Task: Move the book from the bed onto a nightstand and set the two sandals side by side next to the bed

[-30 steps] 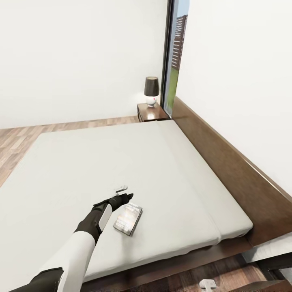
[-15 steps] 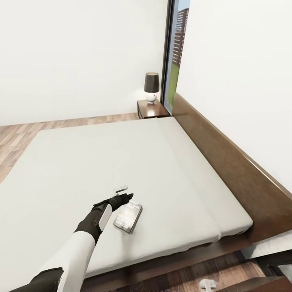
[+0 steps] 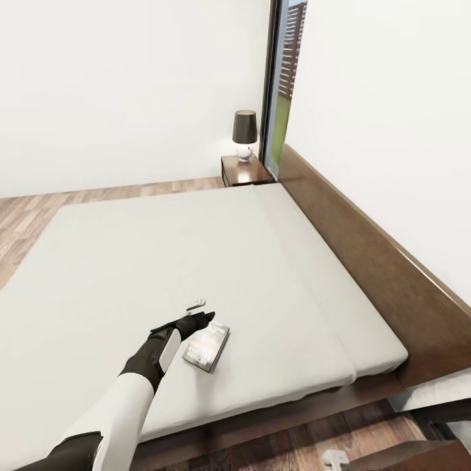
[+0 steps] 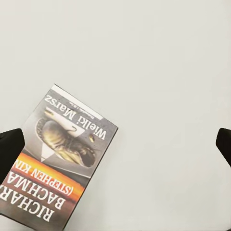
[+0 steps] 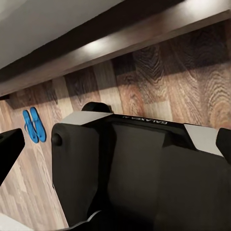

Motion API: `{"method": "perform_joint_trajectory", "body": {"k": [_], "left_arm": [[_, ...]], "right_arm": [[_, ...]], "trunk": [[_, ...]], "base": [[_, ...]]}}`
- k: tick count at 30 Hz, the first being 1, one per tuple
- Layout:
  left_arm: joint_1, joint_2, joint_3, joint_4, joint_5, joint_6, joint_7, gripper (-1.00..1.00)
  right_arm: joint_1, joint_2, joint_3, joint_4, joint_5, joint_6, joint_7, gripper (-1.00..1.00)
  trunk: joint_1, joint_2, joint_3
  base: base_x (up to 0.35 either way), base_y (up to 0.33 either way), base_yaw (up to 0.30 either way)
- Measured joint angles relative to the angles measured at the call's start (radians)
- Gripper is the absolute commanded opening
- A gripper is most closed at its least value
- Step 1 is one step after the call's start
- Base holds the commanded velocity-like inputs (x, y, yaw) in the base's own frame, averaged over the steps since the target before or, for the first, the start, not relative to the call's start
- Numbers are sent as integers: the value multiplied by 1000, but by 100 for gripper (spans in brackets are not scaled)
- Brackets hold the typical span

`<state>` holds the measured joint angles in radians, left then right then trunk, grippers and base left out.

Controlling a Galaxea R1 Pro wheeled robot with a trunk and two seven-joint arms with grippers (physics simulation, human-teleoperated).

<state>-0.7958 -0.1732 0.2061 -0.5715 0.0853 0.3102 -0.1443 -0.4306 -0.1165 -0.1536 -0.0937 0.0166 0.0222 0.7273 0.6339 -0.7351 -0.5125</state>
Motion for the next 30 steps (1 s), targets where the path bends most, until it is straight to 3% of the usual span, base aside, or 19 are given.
{"method": "perform_joint_trajectory", "body": {"k": [5,12,30], "left_arm": [[0,0,1,-1,1,0,8,100],[0,0,2,-4,3,1,68,100],[0,0,1,-5,31,1,74,100]], "right_arm": [[0,0,0,0,0,0,0,100],[0,0,0,0,0,0,0,100],[0,0,0,0,0,0,0,100]], "trunk": [[0,0,-8],[0,0,-19],[0,0,-47]], "base": [[0,0,0],[0,0,0],[0,0,0]]}}
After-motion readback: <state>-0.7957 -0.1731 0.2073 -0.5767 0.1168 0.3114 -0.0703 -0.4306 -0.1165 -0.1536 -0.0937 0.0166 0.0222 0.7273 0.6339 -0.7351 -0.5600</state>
